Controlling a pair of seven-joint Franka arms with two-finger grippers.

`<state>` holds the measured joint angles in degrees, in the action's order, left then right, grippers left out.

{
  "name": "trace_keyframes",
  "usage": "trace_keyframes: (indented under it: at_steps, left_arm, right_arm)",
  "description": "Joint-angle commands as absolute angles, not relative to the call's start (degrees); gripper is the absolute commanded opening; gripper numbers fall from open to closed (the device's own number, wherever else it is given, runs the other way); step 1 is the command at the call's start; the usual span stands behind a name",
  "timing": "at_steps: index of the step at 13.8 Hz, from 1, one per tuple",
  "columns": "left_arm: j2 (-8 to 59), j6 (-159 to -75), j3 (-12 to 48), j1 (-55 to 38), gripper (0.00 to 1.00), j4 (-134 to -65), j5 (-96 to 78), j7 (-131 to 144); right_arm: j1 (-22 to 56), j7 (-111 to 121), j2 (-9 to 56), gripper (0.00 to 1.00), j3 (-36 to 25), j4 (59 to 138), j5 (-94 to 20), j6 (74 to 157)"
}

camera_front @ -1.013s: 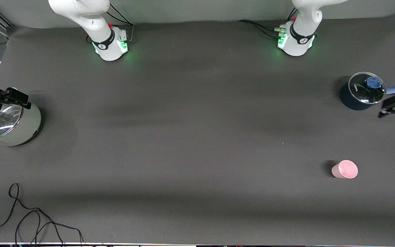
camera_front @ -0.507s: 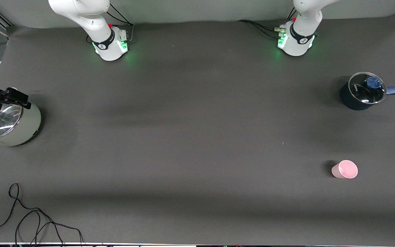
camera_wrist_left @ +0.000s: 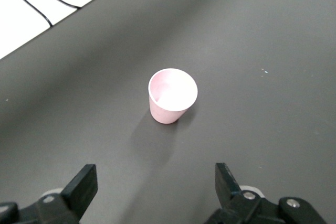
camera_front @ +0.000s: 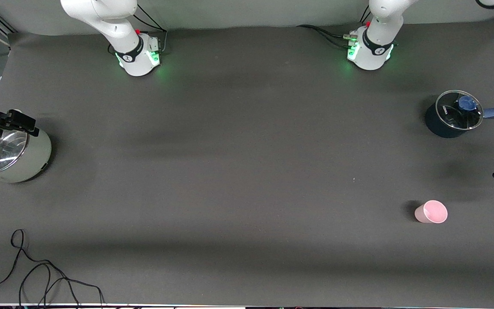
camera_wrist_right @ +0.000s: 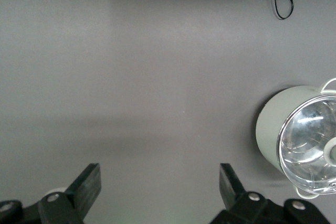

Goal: Transfer pink cup from left to right arm
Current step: 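Move the left gripper down toward the pink cup, fingers open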

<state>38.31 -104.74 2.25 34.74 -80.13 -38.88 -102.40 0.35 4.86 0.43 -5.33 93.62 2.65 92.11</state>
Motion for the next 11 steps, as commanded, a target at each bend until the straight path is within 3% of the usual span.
trace_keyframes:
  at_steps: [1,4,11]
  left_arm:
    - [45.0,-104.2,3.1,36.6,1.00,-76.6,-45.3,-111.7]
    - [51.0,-104.2,3.1,37.4,1.00,-75.2,-51.0,-119.4]
    - [57.4,-103.4,5.4,39.0,1.00,-75.2,-56.0,-127.8]
  right_arm:
    - [0.4,5.1,0.7,1.00,-5.4,92.9,2.1,91.4]
    - [0.4,5.1,0.6,1.00,-5.5,92.9,2.1,91.4]
    - [0.4,5.1,0.6,1.00,-5.4,93.0,2.1,91.3]
